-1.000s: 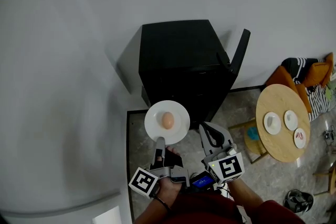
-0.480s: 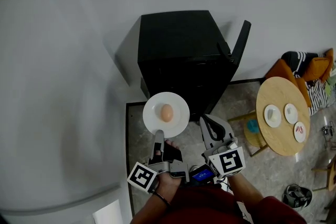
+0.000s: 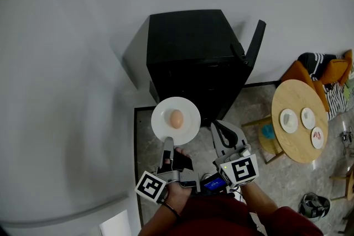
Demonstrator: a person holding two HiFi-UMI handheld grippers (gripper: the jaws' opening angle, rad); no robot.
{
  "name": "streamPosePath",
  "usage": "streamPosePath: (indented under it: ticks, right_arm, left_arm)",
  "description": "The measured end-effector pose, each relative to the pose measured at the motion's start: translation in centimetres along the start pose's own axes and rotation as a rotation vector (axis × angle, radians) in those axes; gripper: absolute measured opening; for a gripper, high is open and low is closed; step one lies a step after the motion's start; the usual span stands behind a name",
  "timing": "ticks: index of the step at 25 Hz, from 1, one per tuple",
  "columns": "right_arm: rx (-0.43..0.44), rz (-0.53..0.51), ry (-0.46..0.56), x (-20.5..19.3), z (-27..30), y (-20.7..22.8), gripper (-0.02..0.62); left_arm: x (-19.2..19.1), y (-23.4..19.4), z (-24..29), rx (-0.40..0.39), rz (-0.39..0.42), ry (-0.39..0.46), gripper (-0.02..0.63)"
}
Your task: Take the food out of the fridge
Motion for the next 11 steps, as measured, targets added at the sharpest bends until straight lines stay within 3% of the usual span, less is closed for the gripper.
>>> streamPosePath:
  ticks: [11]
  right_arm:
    - [0.000, 0.001, 0.001, 0.10, 0.30, -0.29, 0.021]
  left_arm:
    - [0.26, 0.08, -0.14, 0.002, 0.001, -0.003, 0.023]
Point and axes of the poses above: the fingertips, and each gripper's own axes: z forward along the fingers, y to its right, x out of its top, the point moved 1 cm from there along -z, backward along the fingers
